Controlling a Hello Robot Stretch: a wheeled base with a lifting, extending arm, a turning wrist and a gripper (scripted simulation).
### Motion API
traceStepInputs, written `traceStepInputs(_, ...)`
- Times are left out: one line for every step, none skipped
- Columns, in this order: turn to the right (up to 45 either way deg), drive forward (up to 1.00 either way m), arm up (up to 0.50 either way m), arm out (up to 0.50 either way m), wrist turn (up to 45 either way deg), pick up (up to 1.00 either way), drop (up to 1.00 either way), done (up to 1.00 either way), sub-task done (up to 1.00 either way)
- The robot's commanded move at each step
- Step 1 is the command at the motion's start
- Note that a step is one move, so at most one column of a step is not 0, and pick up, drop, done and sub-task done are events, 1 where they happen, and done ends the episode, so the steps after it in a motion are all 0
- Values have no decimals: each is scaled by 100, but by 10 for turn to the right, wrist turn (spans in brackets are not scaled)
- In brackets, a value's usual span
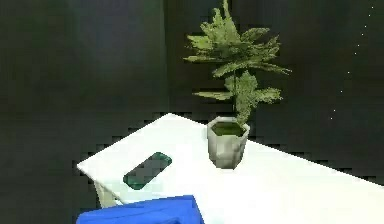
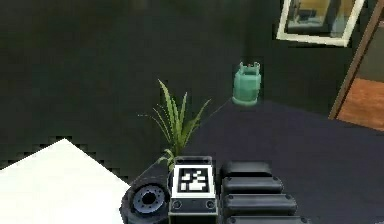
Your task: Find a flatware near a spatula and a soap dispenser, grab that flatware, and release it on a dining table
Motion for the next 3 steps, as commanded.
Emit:
traceStepInputs(-390,0,0,0,0,0,0,0,0)
traceStepInputs(-30,0,0,0,0,0,0,0,0)
traceStepInputs(0,0,0,38,0,0,0,0,0)
